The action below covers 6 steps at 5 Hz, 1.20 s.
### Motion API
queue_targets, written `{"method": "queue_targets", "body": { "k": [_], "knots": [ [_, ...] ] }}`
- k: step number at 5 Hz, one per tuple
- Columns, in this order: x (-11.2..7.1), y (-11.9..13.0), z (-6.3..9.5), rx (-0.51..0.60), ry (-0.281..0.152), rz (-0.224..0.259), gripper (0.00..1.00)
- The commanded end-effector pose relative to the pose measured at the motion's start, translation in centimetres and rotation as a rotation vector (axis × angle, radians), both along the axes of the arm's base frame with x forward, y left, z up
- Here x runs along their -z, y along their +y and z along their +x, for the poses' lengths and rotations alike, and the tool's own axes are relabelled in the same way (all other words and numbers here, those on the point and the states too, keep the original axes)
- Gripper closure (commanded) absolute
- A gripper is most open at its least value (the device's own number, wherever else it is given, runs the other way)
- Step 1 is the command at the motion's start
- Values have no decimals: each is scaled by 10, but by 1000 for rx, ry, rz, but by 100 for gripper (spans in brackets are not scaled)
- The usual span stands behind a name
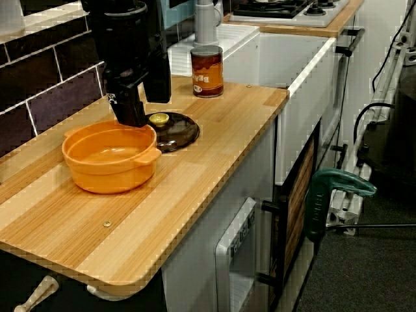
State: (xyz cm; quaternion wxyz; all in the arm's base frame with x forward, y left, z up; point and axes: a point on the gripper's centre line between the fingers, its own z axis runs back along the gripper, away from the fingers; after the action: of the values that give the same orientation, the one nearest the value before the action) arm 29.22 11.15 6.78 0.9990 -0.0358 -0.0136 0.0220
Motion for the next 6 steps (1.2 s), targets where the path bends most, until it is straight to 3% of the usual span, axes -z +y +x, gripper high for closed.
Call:
{"method": "queue_targets", "body": {
  "k": [1, 3, 4, 6],
  "knots": [
    [2, 9, 5, -20, -51, 79, 0],
    [20, 10, 5, -32, -59, 132, 0],
    [21, 8, 4, -8, -61, 123, 100],
    [15, 10, 8, -3, -24, 95, 100]
  ]
}}
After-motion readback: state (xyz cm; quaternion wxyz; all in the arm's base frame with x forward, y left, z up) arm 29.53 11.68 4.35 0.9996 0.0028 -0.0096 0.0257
